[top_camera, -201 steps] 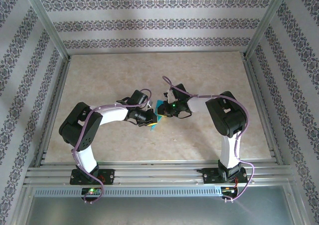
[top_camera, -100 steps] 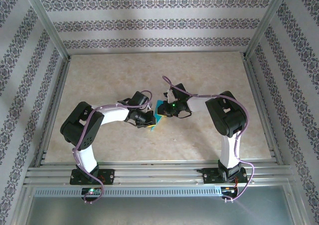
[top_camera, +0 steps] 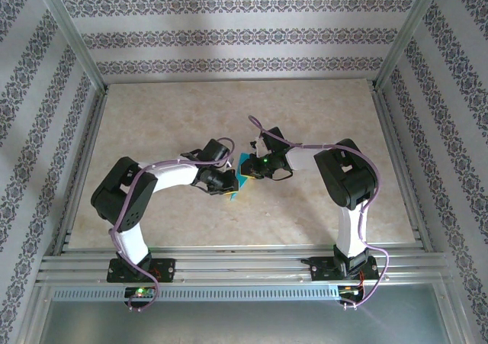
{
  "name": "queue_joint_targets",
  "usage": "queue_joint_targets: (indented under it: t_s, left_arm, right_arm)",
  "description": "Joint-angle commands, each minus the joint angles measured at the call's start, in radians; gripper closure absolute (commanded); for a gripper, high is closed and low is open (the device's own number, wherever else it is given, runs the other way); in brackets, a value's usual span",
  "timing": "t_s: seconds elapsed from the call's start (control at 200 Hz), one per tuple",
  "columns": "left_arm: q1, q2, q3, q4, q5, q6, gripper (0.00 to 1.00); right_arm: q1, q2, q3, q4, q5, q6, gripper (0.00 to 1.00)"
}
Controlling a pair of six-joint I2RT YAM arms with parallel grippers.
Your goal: Fold a paper plane with a square sheet of paper (pick it up from the middle)
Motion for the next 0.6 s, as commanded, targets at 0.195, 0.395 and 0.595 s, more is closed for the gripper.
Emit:
queue_joint_targets:
  t_s: [0.195, 0.395, 0.595]
  left_arm:
    - [-0.019, -0.051, -0.008, 0.067, 0.036, -0.053, 0.86]
    - [-0.031, 0.010, 0.006, 0.091, 0.045, -0.060, 0.86]
    - [-0.032, 0.058, 0.017, 0.039, 0.005, -0.035, 0.88]
  right_arm:
    - [-0.001, 0.118, -0.033, -0.123, 0.196, -0.008, 0.83]
    - [-0.001, 0.119, -0.027, -0.132, 0.195, -0.011, 0.83]
    - [-0.001, 0.119, -0.025, -0.140, 0.199, -0.010, 0.83]
